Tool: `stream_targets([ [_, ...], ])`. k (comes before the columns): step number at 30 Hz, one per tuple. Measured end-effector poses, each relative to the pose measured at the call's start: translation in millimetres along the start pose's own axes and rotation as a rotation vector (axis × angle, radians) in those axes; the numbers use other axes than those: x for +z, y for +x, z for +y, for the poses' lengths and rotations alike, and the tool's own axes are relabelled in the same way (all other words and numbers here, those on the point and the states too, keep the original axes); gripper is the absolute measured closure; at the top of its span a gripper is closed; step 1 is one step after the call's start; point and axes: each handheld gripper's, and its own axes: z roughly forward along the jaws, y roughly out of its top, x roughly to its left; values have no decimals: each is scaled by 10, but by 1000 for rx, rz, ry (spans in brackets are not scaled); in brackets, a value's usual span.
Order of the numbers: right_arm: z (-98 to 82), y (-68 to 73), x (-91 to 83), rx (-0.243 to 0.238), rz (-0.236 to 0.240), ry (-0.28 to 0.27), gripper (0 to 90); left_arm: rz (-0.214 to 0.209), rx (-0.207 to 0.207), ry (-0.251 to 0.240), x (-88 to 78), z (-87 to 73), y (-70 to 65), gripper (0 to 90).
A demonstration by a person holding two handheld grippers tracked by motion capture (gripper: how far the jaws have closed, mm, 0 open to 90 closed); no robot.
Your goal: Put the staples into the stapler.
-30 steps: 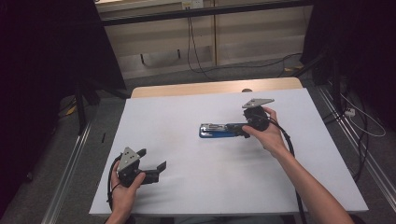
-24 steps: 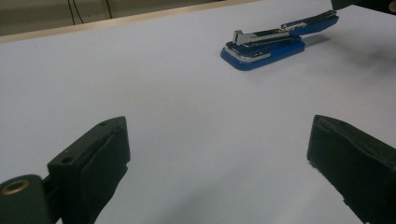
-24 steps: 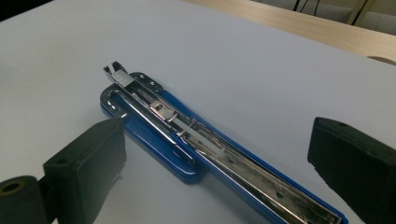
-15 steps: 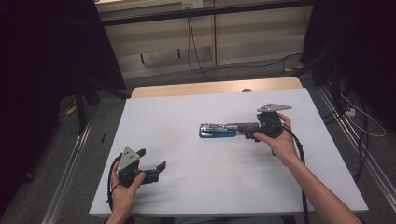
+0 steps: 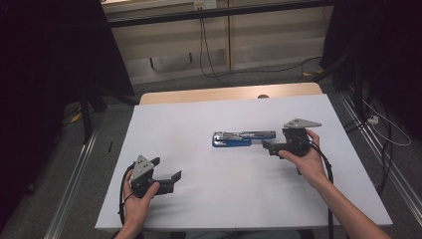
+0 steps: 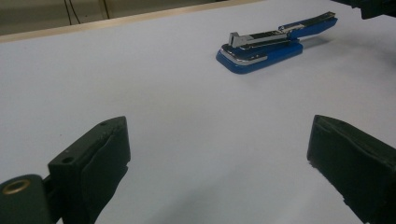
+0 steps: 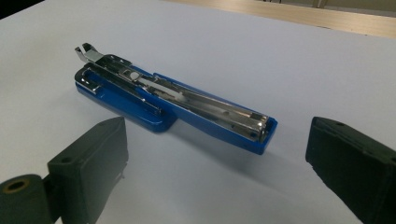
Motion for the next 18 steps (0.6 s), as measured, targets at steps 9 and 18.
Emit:
stream_targets([
  [9, -78, -6, -103, -9, -41, -58, 81, 24, -16, -27, 131, 63, 73, 62],
  [18, -128, 53, -134, -10, -22, -39, 67, 21, 3, -21, 254, 144, 30, 54],
])
